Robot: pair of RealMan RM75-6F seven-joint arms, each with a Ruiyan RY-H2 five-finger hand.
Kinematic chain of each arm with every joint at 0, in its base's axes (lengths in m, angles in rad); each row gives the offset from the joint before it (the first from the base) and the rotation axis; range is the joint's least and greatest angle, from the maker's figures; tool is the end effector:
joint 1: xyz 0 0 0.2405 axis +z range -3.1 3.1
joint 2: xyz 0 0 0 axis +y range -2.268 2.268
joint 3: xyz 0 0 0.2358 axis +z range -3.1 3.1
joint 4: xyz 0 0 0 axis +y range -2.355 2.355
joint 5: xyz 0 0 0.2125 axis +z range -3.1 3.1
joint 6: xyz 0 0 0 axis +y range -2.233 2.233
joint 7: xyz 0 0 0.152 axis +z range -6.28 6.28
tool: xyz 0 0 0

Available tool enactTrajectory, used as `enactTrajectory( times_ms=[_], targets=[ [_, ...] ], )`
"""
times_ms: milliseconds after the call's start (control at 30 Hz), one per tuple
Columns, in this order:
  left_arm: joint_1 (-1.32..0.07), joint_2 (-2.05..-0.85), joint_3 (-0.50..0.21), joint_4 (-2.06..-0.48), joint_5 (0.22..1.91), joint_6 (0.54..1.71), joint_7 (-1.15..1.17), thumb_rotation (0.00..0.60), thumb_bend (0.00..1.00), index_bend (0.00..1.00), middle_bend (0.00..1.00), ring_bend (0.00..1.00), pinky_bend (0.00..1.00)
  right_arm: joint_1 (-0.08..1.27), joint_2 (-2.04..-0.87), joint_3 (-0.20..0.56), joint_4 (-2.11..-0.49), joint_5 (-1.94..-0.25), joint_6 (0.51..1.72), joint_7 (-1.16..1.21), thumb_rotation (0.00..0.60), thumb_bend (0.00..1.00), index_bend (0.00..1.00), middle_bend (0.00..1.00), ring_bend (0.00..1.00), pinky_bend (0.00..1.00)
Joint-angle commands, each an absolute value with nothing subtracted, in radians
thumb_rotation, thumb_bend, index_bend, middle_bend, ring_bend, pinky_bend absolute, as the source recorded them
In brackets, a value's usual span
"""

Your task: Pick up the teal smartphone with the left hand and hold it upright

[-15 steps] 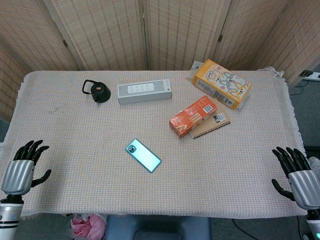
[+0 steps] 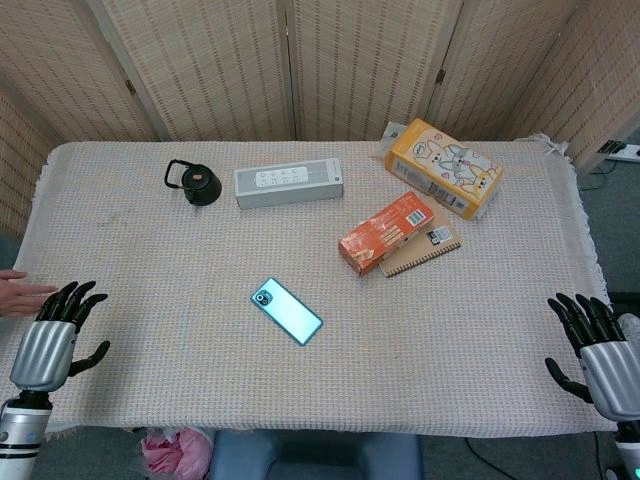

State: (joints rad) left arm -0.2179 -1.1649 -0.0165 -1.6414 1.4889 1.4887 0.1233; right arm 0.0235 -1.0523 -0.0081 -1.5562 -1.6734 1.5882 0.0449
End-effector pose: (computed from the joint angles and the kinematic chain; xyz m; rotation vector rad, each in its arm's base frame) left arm -0.2608 0.2162 0.1276 -1.4869 -0.8067 -0.9450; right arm -0.2951 -0.1564 0.1677 1.5006 -0.7900 0.9181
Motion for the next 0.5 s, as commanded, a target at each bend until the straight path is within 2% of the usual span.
enactTrajectory(
  times_ms=[33,367,500],
  targets=[
    [-0.246,-1.154,-0.012,-1.635,1.541,1.457,0.098,0.600,0.28,0.25,0.14,0.10,0.17,0.024,-1.049,-0.007,-1.559,-1.676,1.590,0.044,0.600,0.24,0.06,0.08,0.06,0.09],
    [-0.396,-1.142,-0.022,-1.652,1.721,1.332,0.081,0.600,0.28,0.26,0.14,0.10,0.17,0.034,-1.036,-0.005,-1.578,-1.681,1.579,0.035,0.600,0.25,0.06,0.08,0.06,0.10],
    [-0.475,-1.160,-0.026,-1.671,1.761,1.242,0.047,0.600,0.28,0.26,0.14,0.10,0.17,0.036,-1.033,-0.006,-1.581,-1.679,1.573,0.032,0.600,0.24,0.06,0.08,0.06,0.10]
  ],
)
